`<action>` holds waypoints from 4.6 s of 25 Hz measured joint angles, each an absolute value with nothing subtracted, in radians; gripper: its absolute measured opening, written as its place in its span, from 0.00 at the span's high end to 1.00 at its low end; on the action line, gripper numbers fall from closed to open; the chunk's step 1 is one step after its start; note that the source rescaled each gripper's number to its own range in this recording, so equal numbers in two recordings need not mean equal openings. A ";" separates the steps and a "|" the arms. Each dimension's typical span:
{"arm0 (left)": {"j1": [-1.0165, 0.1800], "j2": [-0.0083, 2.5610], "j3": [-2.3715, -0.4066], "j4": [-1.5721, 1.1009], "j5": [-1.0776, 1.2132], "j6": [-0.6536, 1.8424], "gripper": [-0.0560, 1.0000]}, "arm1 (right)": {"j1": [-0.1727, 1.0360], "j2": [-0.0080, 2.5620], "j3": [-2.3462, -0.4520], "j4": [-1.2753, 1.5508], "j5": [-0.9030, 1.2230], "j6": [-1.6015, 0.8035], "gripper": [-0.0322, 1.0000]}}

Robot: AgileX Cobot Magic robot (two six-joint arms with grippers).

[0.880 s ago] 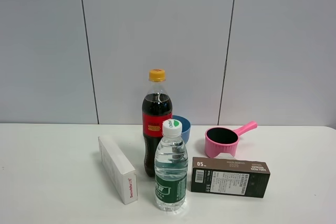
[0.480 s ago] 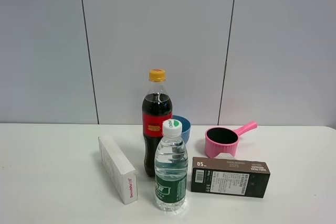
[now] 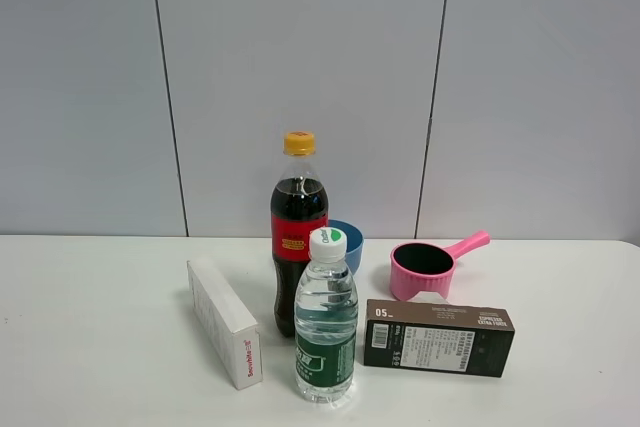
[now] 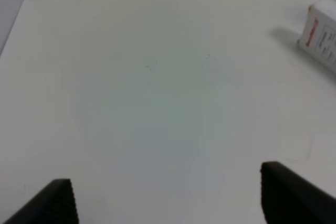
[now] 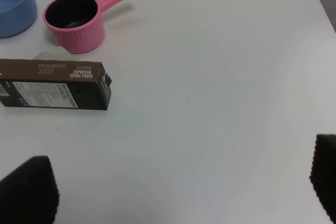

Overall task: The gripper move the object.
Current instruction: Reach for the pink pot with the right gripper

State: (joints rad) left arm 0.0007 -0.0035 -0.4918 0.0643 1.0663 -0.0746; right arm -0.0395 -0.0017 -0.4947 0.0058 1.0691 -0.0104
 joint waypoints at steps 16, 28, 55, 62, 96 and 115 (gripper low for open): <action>0.001 -0.004 -0.492 0.064 1.066 -0.075 0.00 | -0.039 -0.002 -0.495 0.006 1.069 -0.010 0.00; 0.001 -0.004 -0.492 0.064 1.066 -0.075 0.00 | -0.039 0.039 -0.496 0.061 1.069 -0.027 0.00; 0.001 -0.004 -0.492 0.064 1.066 -0.075 0.00 | -0.039 0.609 -0.678 0.961 0.661 -0.685 0.00; 0.001 -0.004 -0.492 0.064 1.066 -0.075 0.00 | -0.039 0.733 -0.824 0.792 0.688 -0.559 0.00; 0.001 -0.004 -0.492 0.064 1.066 -0.075 0.00 | 0.194 1.175 -0.916 0.170 0.709 -0.186 0.00; 0.001 -0.004 -0.492 0.064 1.066 -0.075 0.00 | 0.289 1.447 -1.103 -0.016 0.823 0.525 0.02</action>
State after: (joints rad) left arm 0.0007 -0.0035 -0.4918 0.0643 1.0663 -0.0746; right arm 0.2893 1.4470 -1.1026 -0.0164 0.8231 0.5254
